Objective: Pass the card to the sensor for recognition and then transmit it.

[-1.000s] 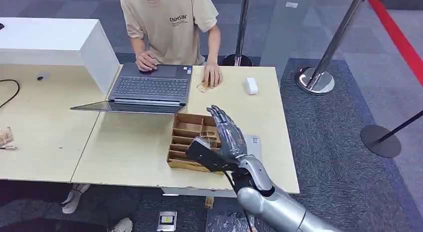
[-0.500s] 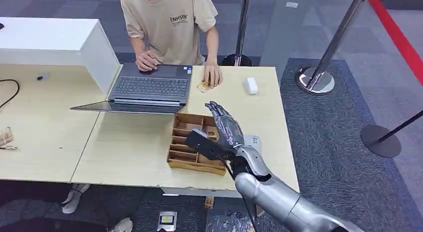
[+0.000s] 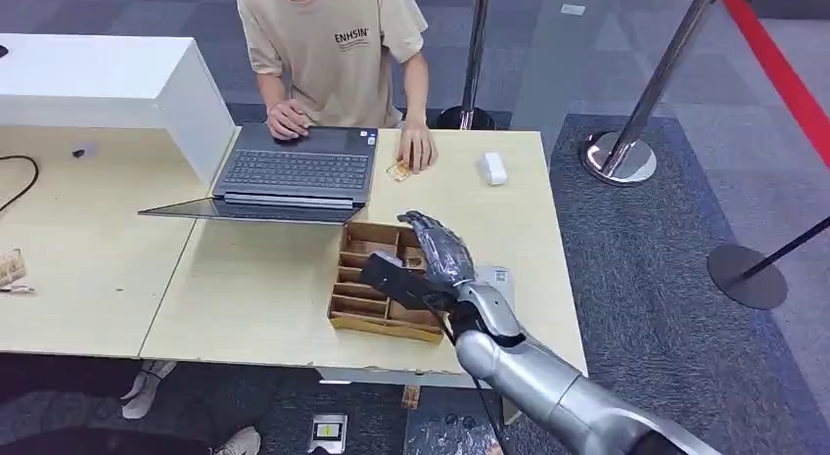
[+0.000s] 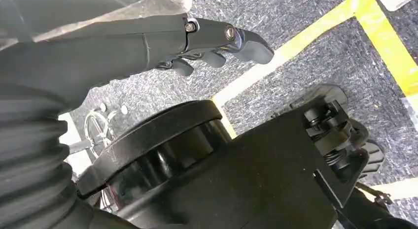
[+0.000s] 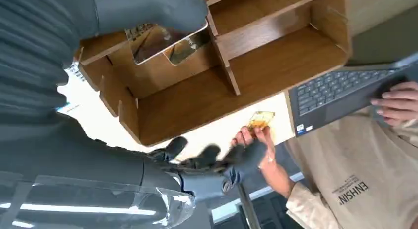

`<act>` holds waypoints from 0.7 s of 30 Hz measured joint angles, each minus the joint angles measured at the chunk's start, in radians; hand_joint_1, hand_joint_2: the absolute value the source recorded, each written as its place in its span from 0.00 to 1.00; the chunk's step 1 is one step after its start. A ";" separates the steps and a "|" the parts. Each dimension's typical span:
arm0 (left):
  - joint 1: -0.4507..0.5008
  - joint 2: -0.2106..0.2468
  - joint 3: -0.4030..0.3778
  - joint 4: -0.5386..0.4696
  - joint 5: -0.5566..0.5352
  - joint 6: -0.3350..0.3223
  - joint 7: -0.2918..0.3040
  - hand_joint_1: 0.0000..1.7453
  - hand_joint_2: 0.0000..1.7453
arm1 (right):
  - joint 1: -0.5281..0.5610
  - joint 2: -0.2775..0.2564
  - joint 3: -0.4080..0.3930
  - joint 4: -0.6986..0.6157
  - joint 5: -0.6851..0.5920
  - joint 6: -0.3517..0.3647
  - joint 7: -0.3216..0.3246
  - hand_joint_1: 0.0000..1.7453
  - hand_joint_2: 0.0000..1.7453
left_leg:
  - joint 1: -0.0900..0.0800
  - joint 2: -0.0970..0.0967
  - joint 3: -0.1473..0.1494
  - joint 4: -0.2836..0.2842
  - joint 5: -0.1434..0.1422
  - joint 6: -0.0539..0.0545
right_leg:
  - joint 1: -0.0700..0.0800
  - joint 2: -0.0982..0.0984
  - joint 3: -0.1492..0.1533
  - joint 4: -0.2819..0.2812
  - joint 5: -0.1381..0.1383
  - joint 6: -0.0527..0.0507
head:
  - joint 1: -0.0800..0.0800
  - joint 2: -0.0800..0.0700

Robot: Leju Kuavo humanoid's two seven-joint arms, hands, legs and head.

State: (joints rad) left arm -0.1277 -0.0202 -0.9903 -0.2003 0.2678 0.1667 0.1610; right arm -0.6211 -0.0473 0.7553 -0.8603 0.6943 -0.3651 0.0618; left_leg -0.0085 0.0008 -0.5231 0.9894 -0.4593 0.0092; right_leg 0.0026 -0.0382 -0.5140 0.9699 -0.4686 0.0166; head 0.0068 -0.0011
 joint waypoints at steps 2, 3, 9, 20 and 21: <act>0.000 0.000 0.000 0.000 0.000 0.000 0.000 0.00 1.00 | -0.009 0.002 0.000 0.010 -0.002 0.000 0.000 0.42 1.00 | 0.000 0.000 0.000 0.000 0.000 0.000 | 0.000 0.000 0.000 0.000 0.000 0.000 | 0.000 0.000; 0.000 0.000 0.000 0.000 0.000 0.000 0.000 0.00 1.00 | -0.013 0.003 0.000 0.014 -0.002 0.000 0.000 0.45 1.00 | 0.000 0.000 0.000 0.000 0.000 0.000 | 0.000 0.000 0.000 0.000 0.000 0.000 | -0.001 0.000; -0.001 0.000 0.000 0.000 0.000 0.000 -0.003 0.00 1.00 | -0.019 0.010 0.000 0.036 -0.013 -0.001 -0.003 0.56 1.00 | 0.000 0.000 0.001 0.000 0.000 0.000 | 0.000 0.000 0.001 0.000 0.000 0.000 | -0.001 0.000; -0.009 0.000 0.000 0.000 -0.001 -0.002 -0.019 0.00 1.00 | -0.026 0.037 0.002 0.070 -0.017 -0.051 -0.008 0.53 1.00 | 0.000 0.000 0.002 0.000 0.000 0.000 | 0.000 0.000 0.002 0.000 0.000 0.000 | 0.000 0.000; -0.009 -0.001 0.000 0.000 -0.001 -0.002 -0.018 0.00 1.00 | -0.024 0.039 0.002 0.070 -0.018 -0.059 -0.008 0.53 1.00 | 0.000 0.000 0.002 0.000 0.000 0.000 | 0.000 0.000 0.002 0.000 0.000 0.000 | 0.000 0.000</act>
State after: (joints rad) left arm -0.1365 -0.0210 -0.9903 -0.2003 0.2667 0.1644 0.1434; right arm -0.6454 -0.0088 0.7576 -0.7904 0.6764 -0.4242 0.0534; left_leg -0.0084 0.0010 -0.5209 0.9894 -0.4593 0.0091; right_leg 0.0027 -0.0380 -0.5124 0.9699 -0.4685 0.0165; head 0.0065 -0.0011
